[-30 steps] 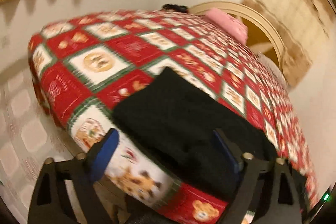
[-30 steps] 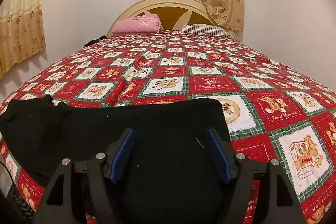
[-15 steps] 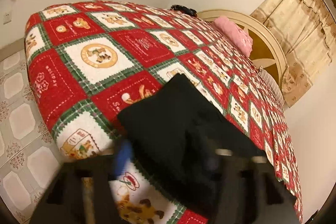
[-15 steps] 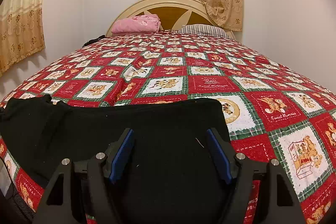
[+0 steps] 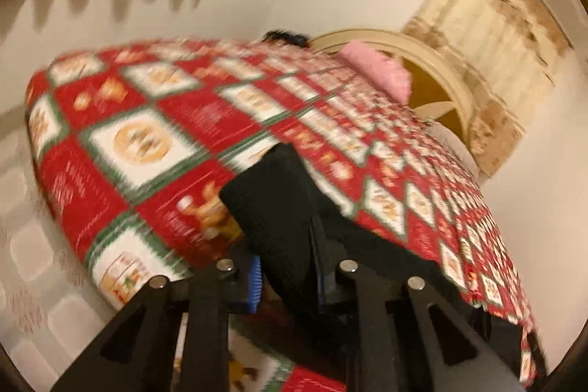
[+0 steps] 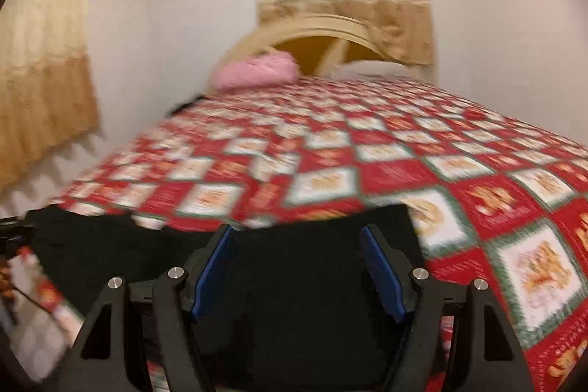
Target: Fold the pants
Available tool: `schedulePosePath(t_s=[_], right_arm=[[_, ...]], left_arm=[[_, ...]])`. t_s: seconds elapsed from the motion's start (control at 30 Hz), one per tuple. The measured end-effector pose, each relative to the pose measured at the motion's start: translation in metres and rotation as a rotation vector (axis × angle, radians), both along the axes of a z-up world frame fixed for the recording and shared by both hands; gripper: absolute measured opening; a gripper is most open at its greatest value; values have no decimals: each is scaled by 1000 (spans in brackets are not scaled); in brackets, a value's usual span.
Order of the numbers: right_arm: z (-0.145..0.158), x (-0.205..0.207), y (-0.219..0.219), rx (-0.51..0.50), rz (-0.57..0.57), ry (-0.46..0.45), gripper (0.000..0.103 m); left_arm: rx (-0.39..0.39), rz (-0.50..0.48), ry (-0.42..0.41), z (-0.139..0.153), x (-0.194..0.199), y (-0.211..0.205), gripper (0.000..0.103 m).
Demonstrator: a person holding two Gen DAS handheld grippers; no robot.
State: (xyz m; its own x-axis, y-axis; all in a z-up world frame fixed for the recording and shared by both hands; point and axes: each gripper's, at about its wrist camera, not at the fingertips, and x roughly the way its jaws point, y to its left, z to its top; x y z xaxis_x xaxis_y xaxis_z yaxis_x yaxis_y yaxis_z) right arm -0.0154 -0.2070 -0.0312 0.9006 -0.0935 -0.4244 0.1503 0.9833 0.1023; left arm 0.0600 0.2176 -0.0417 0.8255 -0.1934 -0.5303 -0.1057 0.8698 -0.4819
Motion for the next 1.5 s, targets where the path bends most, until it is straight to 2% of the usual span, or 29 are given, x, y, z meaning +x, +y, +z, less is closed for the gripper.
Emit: schedulePosePath(t_s=[0.07,0.1,0.17,0.33,0.43,0.53,0.6,0.73,0.87,1.0,1.03,1.07,1.1,1.13,1.17,1.27,1.37,1.43,1.5], right_arm=[[-2,17,24,35,97,46,33],[-6,25,33,55,132,65,26],[-17,40,52,97,189,93,21],[-65,79,96,160,273,222,21],[-68,86,101,159,265,218,21],[-63,85,90,238,287,222,21],[-52,75,72,320,286,174,21],[-37,51,29,422,211,105,22],[-37,34,4,469,161,76,22],[-50,26,-11,619,165,51,22],[-51,25,-13,654,177,44,23],[-54,28,-15,718,198,38,33],[-56,29,-17,753,205,39,56],[-57,30,-17,784,206,36,65],[-56,32,-16,812,217,11,70],[-51,38,-6,798,247,26,71],[-51,43,10,764,293,62,71],[-53,48,18,740,313,92,71],[-53,53,30,673,317,138,70]], left_arm=[[35,-40,-47,14,-4,-11,22],[57,-69,-77,22,-6,-20,22],[90,-113,-120,35,-11,-33,22],[136,-227,-212,60,-23,-61,22],[147,-285,-239,68,-25,-75,22],[174,-360,-275,74,-28,-96,22],[190,-421,-299,74,-31,-115,22],[217,-571,-296,61,-39,-162,22],[300,-715,-271,30,-49,-211,22],[411,-793,-240,-1,-56,-239,22],[433,-797,-244,-5,-57,-241,22],[455,-799,-250,-7,-59,-241,22],[470,-801,-256,-9,-61,-242,22],[478,-801,-260,-9,-63,-242,22],[484,-800,-263,-10,-64,-243,22],[527,-800,-279,-10,-68,-248,23],[561,-811,-280,-11,-73,-253,27],[578,-830,-287,-9,-78,-251,38],[587,-844,-291,-7,-83,-243,60]])
